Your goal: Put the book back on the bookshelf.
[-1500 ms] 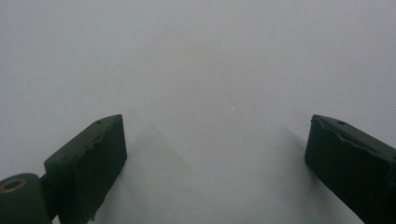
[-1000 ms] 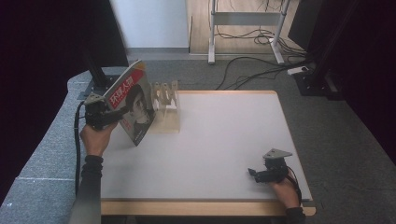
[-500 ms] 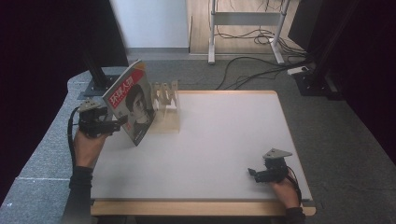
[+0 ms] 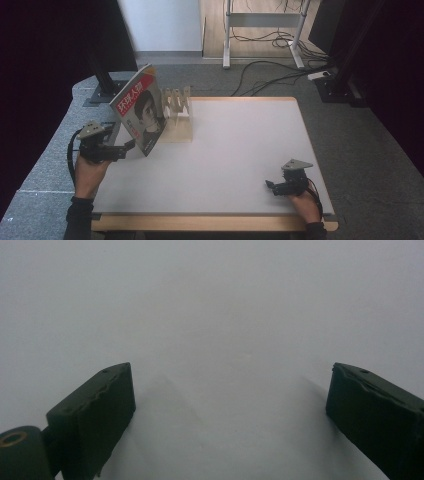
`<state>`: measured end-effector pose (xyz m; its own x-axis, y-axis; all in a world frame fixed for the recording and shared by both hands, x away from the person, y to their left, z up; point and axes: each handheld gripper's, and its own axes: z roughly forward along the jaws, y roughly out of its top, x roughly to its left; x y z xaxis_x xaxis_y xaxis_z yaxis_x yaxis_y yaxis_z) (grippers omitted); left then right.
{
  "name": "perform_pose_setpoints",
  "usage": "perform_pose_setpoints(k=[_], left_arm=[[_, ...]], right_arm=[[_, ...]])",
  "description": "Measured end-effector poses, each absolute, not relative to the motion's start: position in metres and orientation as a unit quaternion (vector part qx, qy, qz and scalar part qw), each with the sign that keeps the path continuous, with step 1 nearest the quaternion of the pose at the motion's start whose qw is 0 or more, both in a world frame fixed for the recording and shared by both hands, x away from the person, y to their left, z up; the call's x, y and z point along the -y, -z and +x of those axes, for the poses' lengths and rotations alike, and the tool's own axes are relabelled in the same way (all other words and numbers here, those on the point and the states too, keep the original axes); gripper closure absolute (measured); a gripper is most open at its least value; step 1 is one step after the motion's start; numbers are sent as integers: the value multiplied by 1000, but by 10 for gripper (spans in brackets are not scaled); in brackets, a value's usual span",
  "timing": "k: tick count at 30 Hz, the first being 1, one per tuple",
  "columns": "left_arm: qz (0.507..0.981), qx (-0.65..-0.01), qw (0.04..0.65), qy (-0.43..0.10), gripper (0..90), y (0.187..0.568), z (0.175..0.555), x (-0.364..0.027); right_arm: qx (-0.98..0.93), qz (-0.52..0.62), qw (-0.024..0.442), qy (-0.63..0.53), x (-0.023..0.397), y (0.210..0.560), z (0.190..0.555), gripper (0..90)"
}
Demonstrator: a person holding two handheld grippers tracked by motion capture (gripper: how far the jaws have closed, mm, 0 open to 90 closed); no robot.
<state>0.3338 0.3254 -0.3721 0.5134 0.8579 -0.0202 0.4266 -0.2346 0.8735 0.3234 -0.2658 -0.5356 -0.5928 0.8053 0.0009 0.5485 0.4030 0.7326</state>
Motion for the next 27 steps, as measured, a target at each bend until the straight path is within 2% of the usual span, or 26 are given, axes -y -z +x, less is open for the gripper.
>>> perform_pose_setpoints(k=[11, 18, 27], left_arm=[[766, -397, 451, -227, 0, 387, 313, -302], [781, -381, 453, -198, 0, 409, 315, -280], [795, -370, 443, -189, 0, 430, 319, -259]], right_arm=[[-818, 414, 180, -357, 266, 536, 323, 47], [-818, 414, 180, -357, 266, 536, 323, 47], [-818, 414, 181, -357, 266, 536, 323, 47]])
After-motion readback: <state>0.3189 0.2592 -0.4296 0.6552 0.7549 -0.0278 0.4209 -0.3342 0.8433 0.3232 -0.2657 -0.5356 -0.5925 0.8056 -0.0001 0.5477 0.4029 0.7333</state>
